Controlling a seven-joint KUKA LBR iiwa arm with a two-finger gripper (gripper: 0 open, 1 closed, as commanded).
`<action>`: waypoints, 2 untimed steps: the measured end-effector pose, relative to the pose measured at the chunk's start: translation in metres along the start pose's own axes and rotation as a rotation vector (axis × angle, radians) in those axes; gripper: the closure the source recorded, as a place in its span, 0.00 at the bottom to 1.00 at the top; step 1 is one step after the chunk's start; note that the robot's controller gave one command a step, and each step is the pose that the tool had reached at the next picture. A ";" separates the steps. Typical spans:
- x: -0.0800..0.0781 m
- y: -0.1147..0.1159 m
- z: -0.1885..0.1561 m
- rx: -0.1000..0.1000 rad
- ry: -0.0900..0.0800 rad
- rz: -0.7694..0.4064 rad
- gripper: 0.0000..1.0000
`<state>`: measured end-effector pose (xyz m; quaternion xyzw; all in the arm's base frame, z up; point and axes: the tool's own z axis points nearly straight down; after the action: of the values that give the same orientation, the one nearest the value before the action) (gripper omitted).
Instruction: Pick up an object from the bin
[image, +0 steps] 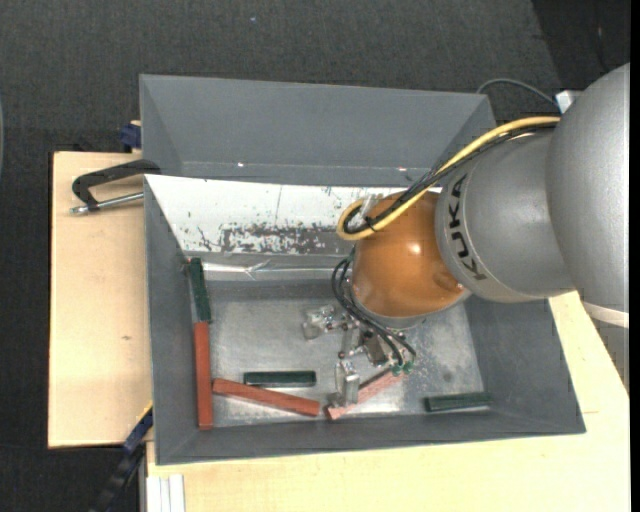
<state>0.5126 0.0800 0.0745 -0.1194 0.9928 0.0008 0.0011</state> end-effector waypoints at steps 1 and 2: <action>-0.006 0.054 -0.003 0.003 -0.003 0.022 0.00; -0.019 0.082 -0.003 0.000 -0.003 0.074 1.00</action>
Offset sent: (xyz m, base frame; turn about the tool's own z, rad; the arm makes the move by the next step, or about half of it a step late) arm -0.0020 0.0832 0.0021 0.0747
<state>0.5120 0.1644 0.0781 -0.0826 0.9966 0.0011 0.0026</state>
